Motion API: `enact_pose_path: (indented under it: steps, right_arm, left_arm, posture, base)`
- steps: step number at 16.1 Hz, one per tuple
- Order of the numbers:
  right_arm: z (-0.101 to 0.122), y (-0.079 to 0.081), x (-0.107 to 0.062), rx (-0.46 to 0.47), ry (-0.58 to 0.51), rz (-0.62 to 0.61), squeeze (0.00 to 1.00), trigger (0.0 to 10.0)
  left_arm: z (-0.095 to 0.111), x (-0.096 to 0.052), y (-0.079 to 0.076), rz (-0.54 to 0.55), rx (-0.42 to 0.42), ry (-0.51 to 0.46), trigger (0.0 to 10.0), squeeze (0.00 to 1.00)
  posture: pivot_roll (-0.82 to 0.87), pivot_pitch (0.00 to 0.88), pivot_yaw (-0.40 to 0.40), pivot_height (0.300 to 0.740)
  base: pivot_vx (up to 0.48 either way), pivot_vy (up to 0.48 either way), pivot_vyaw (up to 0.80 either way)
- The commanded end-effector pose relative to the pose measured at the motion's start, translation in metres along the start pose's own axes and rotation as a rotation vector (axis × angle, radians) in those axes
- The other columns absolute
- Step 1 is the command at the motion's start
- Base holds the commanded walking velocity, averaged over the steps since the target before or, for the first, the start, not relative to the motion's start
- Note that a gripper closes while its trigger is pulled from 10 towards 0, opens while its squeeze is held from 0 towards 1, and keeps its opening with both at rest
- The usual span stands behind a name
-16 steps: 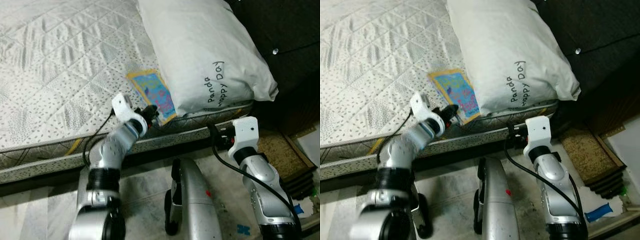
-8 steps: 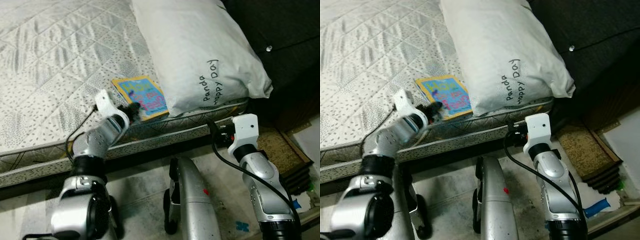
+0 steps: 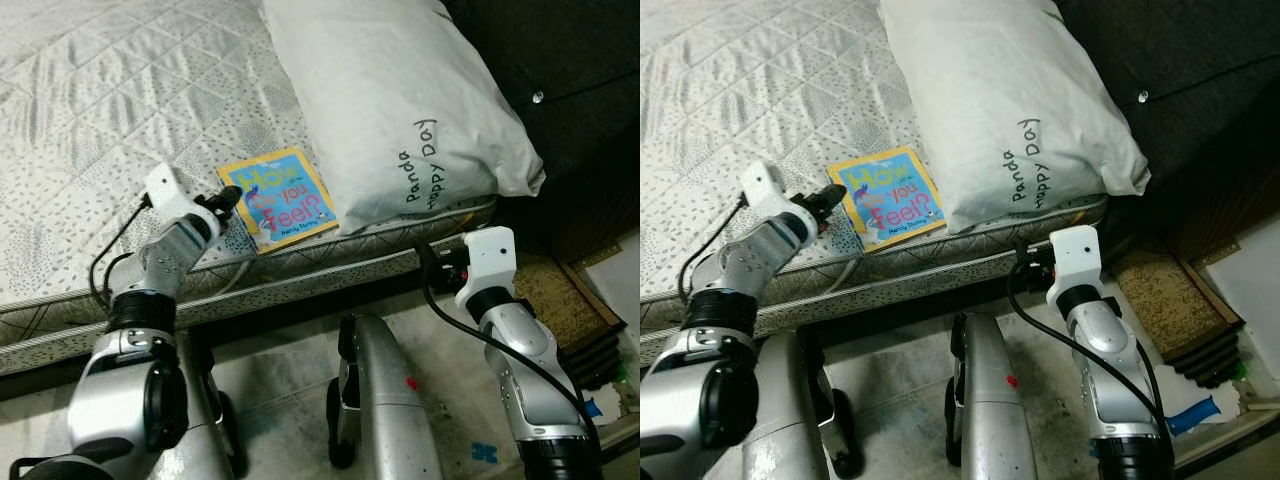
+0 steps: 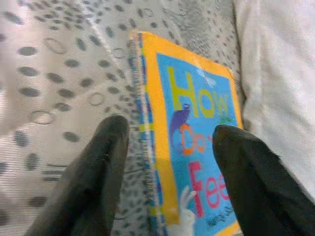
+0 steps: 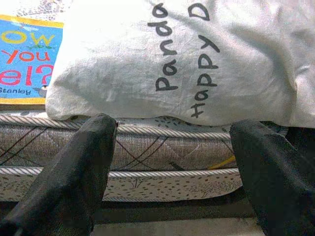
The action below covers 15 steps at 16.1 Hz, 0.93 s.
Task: Clean up the room
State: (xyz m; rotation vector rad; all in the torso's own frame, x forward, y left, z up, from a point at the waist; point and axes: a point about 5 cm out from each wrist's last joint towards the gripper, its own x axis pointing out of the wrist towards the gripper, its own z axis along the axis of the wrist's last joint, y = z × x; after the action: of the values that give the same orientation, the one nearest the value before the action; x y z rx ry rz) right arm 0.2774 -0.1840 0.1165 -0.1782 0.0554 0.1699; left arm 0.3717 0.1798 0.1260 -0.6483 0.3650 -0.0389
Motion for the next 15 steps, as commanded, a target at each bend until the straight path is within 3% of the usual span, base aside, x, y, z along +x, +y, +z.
enact_pose_path:
  steps: [1, 4, 6, 9, 11, 15]
  right_arm:
    - [-0.003, -0.005, -0.001, -0.010, 0.013, -0.017, 0.00, 10.0]
    - [-0.003, -0.004, 0.001, -0.008, 0.008, -0.019, 0.00, 10.0]
    - [-0.003, -0.002, 0.003, -0.003, 0.003, -0.021, 0.00, 10.0]
    - [-0.002, 0.000, 0.004, 0.007, -0.002, -0.022, 0.00, 10.0]
    - [-0.003, -0.001, 0.004, 0.009, -0.002, -0.026, 0.00, 10.0]
    - [-0.002, 0.002, 0.006, 0.017, -0.009, -0.024, 0.00, 10.0]
  left_arm:
    - [0.000, 0.001, 0.003, 0.016, 0.015, 0.004, 10.0, 1.00]
    - [0.004, 0.001, 0.009, 0.057, 0.106, -0.030, 10.0, 1.00]
    - [-0.003, 0.000, -0.012, 0.011, 0.223, -0.091, 10.0, 1.00]
    - [-0.025, -0.009, -0.035, -0.043, 0.266, -0.106, 10.0, 1.00]
    - [-0.040, -0.016, -0.042, -0.067, 0.256, -0.101, 10.0, 1.00]
    - [-0.084, -0.018, -0.062, -0.169, 0.266, 0.012, 10.0, 1.00]
  posture:
    - [-0.18, 0.203, -0.126, 0.541]
    - [-0.17, 0.195, -0.120, 0.541]
    - [-0.16, 0.191, -0.117, 0.541]
    - [-0.16, 0.190, -0.110, 0.541]
    - [-0.15, 0.192, -0.105, 0.541]
    - [-0.15, 0.195, -0.103, 0.541]
  base:
    - [0.000, 0.000, 0.00]
    - [0.000, 0.000, 0.00]
    - [0.000, 0.000, 0.00]
    - [0.000, 0.000, 0.00]
    - [0.000, 0.000, 0.00]
    - [0.000, 0.000, 0.00]
